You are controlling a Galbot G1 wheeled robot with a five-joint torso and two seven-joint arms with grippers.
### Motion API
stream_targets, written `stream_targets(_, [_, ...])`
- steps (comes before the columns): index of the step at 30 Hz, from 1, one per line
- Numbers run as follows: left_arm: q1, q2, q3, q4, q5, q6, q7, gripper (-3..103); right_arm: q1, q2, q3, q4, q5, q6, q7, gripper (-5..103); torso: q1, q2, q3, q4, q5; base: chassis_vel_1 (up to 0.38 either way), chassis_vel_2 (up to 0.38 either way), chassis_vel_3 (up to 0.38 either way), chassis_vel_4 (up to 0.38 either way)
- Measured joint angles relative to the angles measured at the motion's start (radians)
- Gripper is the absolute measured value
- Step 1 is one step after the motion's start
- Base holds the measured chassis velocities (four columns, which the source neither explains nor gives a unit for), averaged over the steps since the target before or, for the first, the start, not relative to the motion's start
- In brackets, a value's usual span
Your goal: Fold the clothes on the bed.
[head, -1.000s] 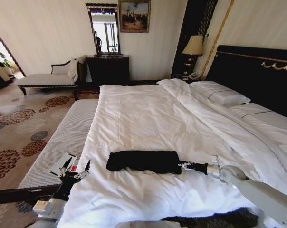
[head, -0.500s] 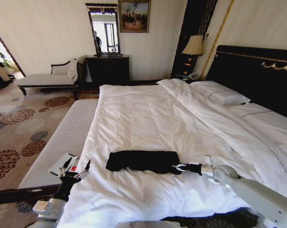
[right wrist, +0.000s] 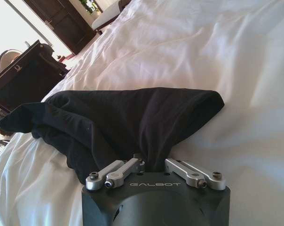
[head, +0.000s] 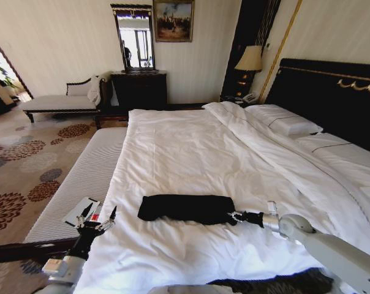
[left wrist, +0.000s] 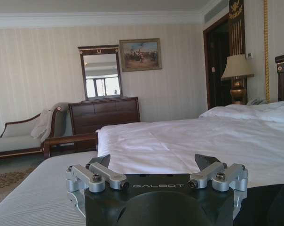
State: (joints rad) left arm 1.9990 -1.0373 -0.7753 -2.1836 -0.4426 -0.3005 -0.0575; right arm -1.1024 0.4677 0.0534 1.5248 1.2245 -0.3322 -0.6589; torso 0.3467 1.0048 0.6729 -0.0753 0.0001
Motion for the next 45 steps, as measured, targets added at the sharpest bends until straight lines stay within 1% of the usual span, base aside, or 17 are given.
stream_targets(6, [0.000, 0.000, 0.000, 0.000, 0.000, 0.000, 0.000, 100, -0.032, 0.001, 0.043, 0.014, -0.004, 0.008, -0.003, 6, 0.000, 0.000, 0.000, 0.0001, 0.0000, 0.000, 0.000, 0.000, 0.000])
stream_targets(9, [0.000, 0.000, 0.000, 0.000, 0.000, 0.000, 0.000, 100, -0.077, -0.018, 0.085, 0.020, -0.030, 0.017, -0.008, 6, 0.000, 0.000, 0.000, 0.0000, -0.0001, 0.000, 0.000, 0.000, 0.000])
stream_targets(11, [0.000, 0.000, 0.000, 0.000, 0.000, 0.000, 0.000, 100, -0.084, -0.023, 0.093, 0.022, -0.033, 0.018, -0.008, 6, 0.000, 0.000, 0.000, -0.0001, 0.0000, 0.000, 0.000, 0.000, 0.000])
stream_targets(13, [0.000, 0.000, 0.000, 0.000, 0.000, 0.000, 0.000, 100, -0.106, -0.047, 0.122, 0.030, -0.038, 0.022, -0.008, 6, 0.000, 0.000, 0.000, -0.0002, 0.0000, 0.000, 0.000, 0.000, 0.000])
stream_targets(15, [0.000, 0.000, 0.000, 0.000, 0.000, 0.000, 0.000, 100, -0.107, -0.056, 0.128, 0.030, -0.038, 0.024, -0.009, 6, 0.000, 0.000, 0.000, -0.0002, 0.0000, 0.000, 0.000, 0.000, 0.000])
stream_targets(19, [0.000, 0.000, 0.000, 0.000, 0.000, 0.000, 0.000, 100, -0.104, -0.104, 0.163, 0.022, -0.036, 0.037, -0.012, 6, 0.000, 0.000, 0.000, 0.0000, 0.0000, 0.000, 0.000, 0.000, 0.000])
stream_targets(20, [0.000, 0.000, 0.000, 0.000, 0.000, 0.000, 0.000, 100, -0.104, -0.104, 0.163, 0.022, -0.036, 0.037, -0.012, 6, 0.000, 0.000, 0.000, 0.0000, 0.0000, 0.000, 0.000, 0.000, 0.000])
stream_targets(21, [0.000, 0.000, 0.000, 0.000, 0.000, 0.000, 0.000, 100, -0.099, -0.123, 0.172, 0.013, -0.037, 0.043, -0.012, 6, 0.000, 0.000, 0.000, -0.0001, -0.0001, 0.000, 0.000, 0.000, 0.000])
stream_targets(22, [0.000, 0.000, 0.000, 0.000, 0.000, 0.000, 0.000, 100, -0.095, -0.160, 0.190, -0.008, -0.043, 0.054, -0.011, 6, 0.000, 0.000, 0.000, 0.0000, 0.0000, 0.000, 0.000, 0.000, 0.000])
stream_targets(23, [0.000, 0.000, 0.000, 0.000, 0.000, 0.000, 0.000, 100, -0.101, -0.170, 0.202, -0.013, -0.045, 0.056, -0.010, 6, 0.000, 0.000, 0.000, 0.0000, -0.0001, 0.000, 0.000, 0.000, 0.000])
stream_targets(24, [0.000, 0.000, 0.000, 0.000, 0.000, 0.000, 0.000, 100, -0.101, -0.170, 0.202, -0.013, -0.045, 0.056, -0.010, 6, 0.000, 0.000, 0.000, 0.0000, -0.0001, 0.000, 0.000, 0.000, 0.000])
stream_targets(28, [0.000, 0.000, 0.000, 0.000, 0.000, 0.000, 0.000, 100, -0.188, -0.197, 0.305, -0.029, -0.064, 0.063, -0.007, 6, 0.000, 0.000, 0.000, -0.0001, 0.0000, 0.000, 0.000, 0.000, 0.000])
stream_targets(29, [0.000, 0.000, 0.000, 0.000, 0.000, 0.000, 0.000, 100, -0.188, -0.197, 0.305, -0.029, -0.064, 0.063, -0.007, 6, 0.000, 0.000, 0.000, -0.0001, 0.0000, 0.000, 0.000, 0.000, 0.000])
stream_targets(32, [0.000, 0.000, 0.000, 0.000, 0.000, 0.000, 0.000, 100, -0.245, -0.208, 0.368, -0.062, -0.116, 0.089, -0.017, 6, 0.000, 0.000, 0.000, -0.0001, -0.0001, 0.000, 0.000, 0.000, 0.000])
stream_targets(34, [0.000, 0.000, 0.000, 0.000, 0.000, 0.000, 0.000, 100, -0.264, -0.211, 0.386, -0.067, -0.125, 0.096, -0.016, 6, 0.000, 0.000, 0.000, -0.0002, 0.0001, 0.000, 0.000, 0.000, 0.000])
stream_targets(38, [0.000, 0.000, 0.000, 0.000, 0.000, 0.000, 0.000, 100, -0.306, -0.229, 0.435, -0.043, -0.128, 0.100, 0.012, 6, 0.000, 0.000, 0.000, -0.0003, 0.0001, 0.000, 0.000, 0.000, 0.000])
stream_targets(45, [0.000, 0.000, 0.000, 0.000, 0.000, 0.000, 0.000, 100, -0.279, -0.255, 0.427, 0.031, -0.106, 0.088, 0.064, 6, 0.000, 0.000, 0.000, 0.0001, -0.0002, 0.000, 0.000, 0.000, 0.000])
